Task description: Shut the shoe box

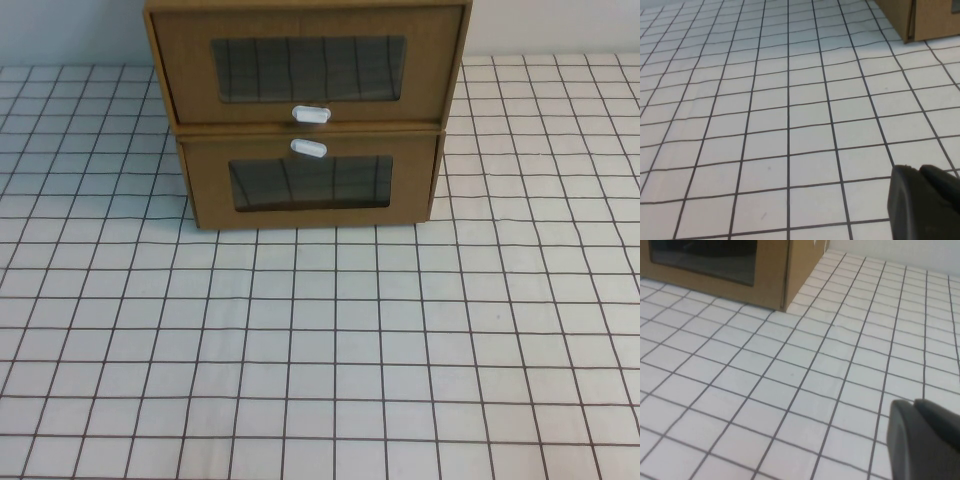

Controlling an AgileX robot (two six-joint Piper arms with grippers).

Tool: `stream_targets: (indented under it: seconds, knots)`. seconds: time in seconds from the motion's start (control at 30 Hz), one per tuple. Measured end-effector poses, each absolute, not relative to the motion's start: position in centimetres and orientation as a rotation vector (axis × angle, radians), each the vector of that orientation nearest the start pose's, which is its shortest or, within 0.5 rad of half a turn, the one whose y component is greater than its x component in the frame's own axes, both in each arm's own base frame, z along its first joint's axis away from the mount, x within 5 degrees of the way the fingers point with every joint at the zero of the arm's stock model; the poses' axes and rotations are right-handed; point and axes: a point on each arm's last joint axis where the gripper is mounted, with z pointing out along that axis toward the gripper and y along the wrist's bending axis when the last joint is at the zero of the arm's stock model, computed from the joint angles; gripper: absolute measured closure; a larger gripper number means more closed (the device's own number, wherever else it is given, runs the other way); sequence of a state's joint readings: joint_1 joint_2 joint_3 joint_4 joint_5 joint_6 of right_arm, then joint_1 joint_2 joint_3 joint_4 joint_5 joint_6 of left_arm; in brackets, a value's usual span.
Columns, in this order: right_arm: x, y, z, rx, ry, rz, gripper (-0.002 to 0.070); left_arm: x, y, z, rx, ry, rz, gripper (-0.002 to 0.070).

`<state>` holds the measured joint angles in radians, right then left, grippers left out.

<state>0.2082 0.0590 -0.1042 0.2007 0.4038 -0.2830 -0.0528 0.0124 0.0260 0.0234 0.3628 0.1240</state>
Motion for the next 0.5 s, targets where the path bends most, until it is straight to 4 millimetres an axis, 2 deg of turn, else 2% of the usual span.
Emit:
stream_targets:
  seconds: [0.1, 0.17, 0.5]
  knots:
    - [5.0, 1.7, 18.5, -0.325, 1.808, 0.143, 0.0689, 5.4, -0.2, 17.1, 0.181, 1.877, 0.071, 0.068]
    - [5.1, 1.6, 17.6, -0.311, 1.814, 0.132, 0.0689, 5.4, -0.2, 17.1, 0.181, 1.877, 0.071, 0.068]
    - [5.3, 0.8, 17.5, -0.159, 1.841, 0.013, 0.0689, 5.4, -0.2, 17.1, 0.181, 1.877, 0.071, 0.068]
